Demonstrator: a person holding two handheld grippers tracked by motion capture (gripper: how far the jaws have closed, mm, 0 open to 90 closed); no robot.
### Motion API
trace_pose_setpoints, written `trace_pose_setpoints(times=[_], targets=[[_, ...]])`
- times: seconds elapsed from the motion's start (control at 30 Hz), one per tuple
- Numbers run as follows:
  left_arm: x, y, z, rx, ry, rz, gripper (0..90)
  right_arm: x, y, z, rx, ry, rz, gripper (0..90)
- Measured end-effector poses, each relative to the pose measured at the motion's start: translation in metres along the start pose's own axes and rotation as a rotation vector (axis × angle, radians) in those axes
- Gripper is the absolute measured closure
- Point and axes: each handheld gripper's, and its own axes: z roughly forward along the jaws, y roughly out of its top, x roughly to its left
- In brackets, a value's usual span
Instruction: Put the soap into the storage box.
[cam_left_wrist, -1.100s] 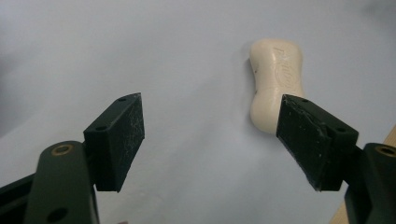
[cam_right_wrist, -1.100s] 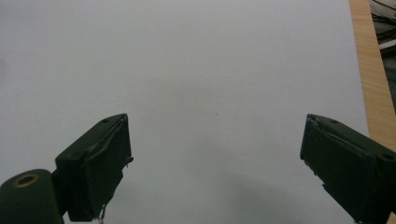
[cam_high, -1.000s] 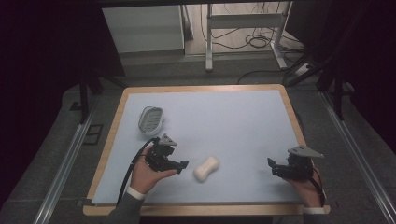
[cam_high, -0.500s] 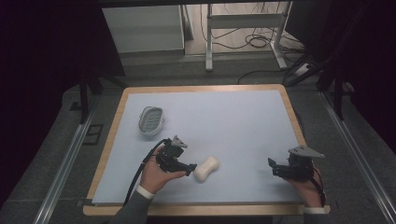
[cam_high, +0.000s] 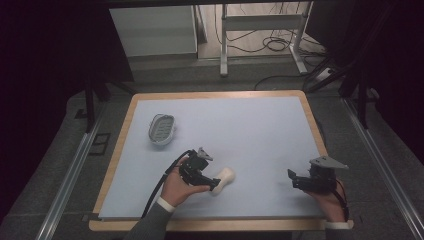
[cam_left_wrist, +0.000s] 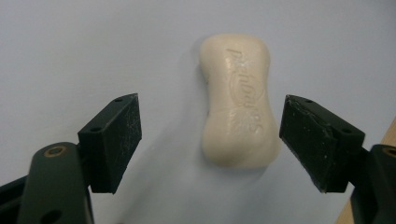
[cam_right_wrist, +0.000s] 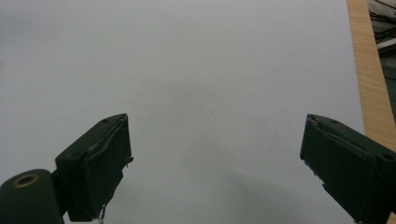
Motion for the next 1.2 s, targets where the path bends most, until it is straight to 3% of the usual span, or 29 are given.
trace_pose_setpoints(times=[0.47,0.73,0.97,1.07,1.2], targets=[[-0.014,0.018,0.024,0.063,-0.010,0.018,24.5,0.000,0.000,0.000,0.002,-0.002,-0.005,8.4],[-0.016,0.020,0.038,0.126,0.019,0.031,28.0,-0.001,0.000,0.000,0.004,-0.010,-0.007,8.4],[-0.017,0.018,0.044,0.151,0.036,0.040,36.0,-0.001,-0.001,0.000,0.007,-0.015,-0.009,8.4],[-0.019,0.017,0.043,0.140,0.027,0.047,48.1,-0.002,-0.001,0.000,0.011,-0.018,-0.007,8.4],[-0.020,0.018,0.043,0.146,0.028,0.053,49.2,-0.002,-0.001,0.001,0.011,-0.019,-0.006,8.4]])
